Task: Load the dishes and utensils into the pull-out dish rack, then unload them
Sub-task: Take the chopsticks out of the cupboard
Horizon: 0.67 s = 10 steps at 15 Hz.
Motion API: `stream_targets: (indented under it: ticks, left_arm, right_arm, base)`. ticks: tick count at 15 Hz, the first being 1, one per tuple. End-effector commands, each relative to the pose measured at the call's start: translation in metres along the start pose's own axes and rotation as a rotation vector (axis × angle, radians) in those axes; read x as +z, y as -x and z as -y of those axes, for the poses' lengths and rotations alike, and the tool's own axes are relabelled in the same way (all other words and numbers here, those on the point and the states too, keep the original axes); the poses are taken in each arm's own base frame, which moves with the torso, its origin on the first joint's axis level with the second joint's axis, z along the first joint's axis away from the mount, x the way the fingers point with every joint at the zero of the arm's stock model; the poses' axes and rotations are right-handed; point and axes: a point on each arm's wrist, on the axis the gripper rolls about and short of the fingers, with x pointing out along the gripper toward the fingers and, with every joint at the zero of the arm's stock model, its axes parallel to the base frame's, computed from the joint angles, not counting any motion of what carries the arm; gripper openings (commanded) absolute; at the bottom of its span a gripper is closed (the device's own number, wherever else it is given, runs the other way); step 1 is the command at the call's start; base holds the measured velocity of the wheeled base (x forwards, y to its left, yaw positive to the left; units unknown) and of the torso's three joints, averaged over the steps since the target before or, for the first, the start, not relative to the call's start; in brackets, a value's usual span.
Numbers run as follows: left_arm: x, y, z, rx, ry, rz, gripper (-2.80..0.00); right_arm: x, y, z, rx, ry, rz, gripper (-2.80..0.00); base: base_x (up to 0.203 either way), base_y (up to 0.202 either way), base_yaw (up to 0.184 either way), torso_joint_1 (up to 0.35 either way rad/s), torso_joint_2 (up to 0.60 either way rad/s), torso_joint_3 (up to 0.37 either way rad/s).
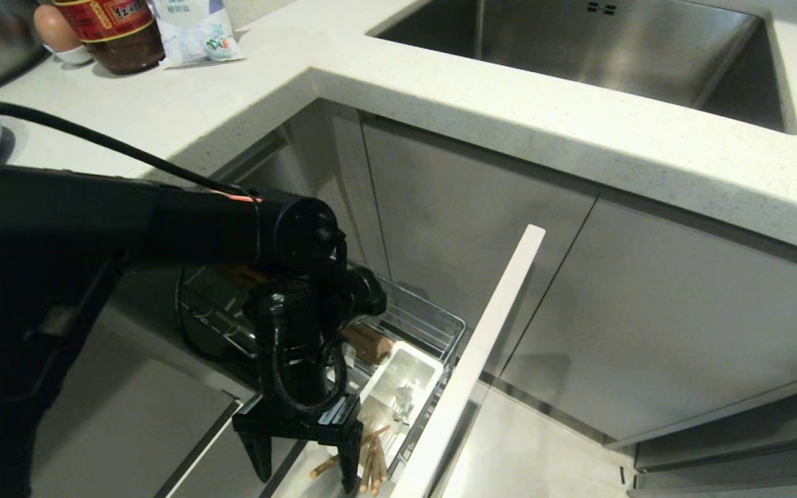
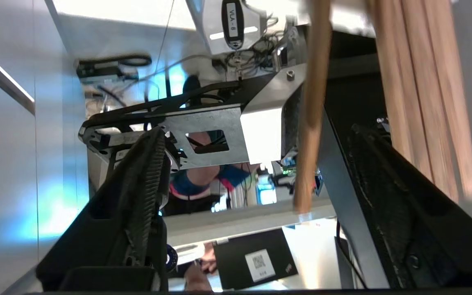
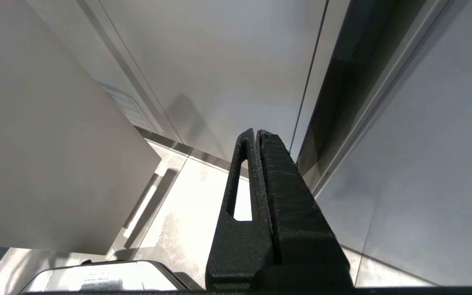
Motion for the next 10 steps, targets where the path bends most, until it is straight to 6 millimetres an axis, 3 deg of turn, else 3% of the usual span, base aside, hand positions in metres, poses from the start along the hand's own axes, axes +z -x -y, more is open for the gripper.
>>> stream_targets:
  ticks: [1,9,10]
  left_arm:
    - [0.011,-0.012,0.001,0.017,0.014,-0.046,0.00]
    - [0.024,-0.021,0.000,0.022,0.029,-0.071,0.00]
    - [0.024,-0.020,0.000,0.021,0.029,-0.070,-2.80]
  right_arm:
    - [0.000,0.000,0.000,0.000,-0.001,0.003,-2.80]
    - [0.000,0.000,0.000,-0.001,-0.001,0.004,-2.80]
    - [0.000,0.000,0.000,0.000,-0.001,0.004,-2.80]
  base:
    - [0.000,0.000,0.000,0.000,0.00,0.000]
    - [0.000,0.000,0.000,0.000,0.00,0.000]
    - [0.000,0.000,0.000,0.000,0.00,0.000]
